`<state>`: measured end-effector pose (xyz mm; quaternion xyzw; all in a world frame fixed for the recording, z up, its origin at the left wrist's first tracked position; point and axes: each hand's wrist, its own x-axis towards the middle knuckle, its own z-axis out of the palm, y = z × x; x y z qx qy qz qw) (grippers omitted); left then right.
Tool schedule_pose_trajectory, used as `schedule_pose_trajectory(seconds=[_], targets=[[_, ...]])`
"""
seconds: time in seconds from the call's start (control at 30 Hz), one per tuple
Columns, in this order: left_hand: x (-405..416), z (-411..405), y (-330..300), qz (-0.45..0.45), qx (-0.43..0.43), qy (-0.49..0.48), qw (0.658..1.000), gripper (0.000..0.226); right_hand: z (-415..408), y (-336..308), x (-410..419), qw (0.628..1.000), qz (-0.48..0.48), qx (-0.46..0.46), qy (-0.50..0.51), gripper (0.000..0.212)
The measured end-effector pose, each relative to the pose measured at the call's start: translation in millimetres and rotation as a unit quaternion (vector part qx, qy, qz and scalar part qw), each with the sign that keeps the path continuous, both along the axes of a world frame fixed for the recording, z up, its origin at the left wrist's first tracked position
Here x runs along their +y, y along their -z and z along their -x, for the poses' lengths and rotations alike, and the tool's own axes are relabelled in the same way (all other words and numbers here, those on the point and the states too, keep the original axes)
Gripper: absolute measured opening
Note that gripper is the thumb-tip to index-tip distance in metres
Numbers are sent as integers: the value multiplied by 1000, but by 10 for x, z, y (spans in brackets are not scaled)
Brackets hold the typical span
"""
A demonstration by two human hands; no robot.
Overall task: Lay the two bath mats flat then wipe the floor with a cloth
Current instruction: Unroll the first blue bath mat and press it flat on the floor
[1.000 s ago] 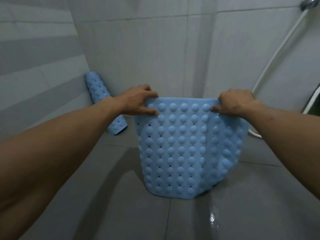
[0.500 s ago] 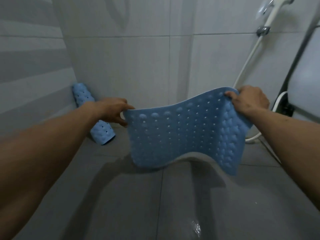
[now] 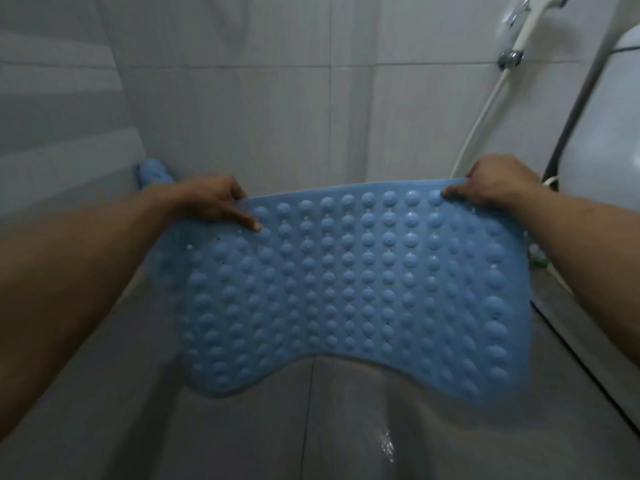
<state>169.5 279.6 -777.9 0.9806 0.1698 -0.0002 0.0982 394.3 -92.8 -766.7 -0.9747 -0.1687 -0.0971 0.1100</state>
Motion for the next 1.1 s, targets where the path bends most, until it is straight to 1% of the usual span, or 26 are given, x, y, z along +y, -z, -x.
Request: schedule_pose_trajectory(seconds=[0.1,0.13,0.2,0.27,0.37,0.43,0.5,0.53,0.6,0.67,0.7,0.77,0.83,0.93,1.0,1.03,1.1], targets=[[62,77,-99,7,97,-4,995,48,-24,45,6,996,75,37,-29,58],[81,82,-75,-4,130,-7,991,49,-24,114,14,993,98,52,-33,59],[103,58,88,-23,187,-7,982,50,-30,333,48,985,146,80,-43,62],[158,-23,364,-32,213,-7,976,47,-72,649,86,976,182,107,-55,66],[237,-187,796,-39,207,1,978,37,-147,1149,132,968,201,133,-73,65],[244,-314,1019,-53,181,10,982,31,-198,1422,163,965,205,144,-72,60],[202,-409,1194,-84,148,19,985,33,-200,1602,179,962,227,136,-68,53],[200,-488,1292,-97,145,23,984,34,-232,1694,182,960,237,133,-61,50],[223,-614,1495,-116,181,18,976,41,-306,1883,162,959,248,130,-40,46],[277,-705,1717,-133,238,-5,962,58,-380,2057,149,958,256,128,-17,43],[311,-743,1825,-148,240,-12,959,62,-424,2142,152,958,259,122,-7,41],[350,-817,2055,-192,193,-9,962,58,-490,2325,171,958,267,106,11,39],[351,-909,2302,-203,146,-5,968,54,-511,2508,201,957,279,80,28,35],[292,-978,2563,-206,134,-7,969,59,-495,2778,234,953,298,32,32,35],[233,-958,2698,-212,143,-23,966,65,-423,2936,250,965,261,29,12,40],[195,-928,2779,-193,149,-36,969,68,-351,3014,259,973,226,47,-3,44],[90,-806,2984,-109,159,-66,979,75,-110,3210,271,983,150,104,-30,54]])
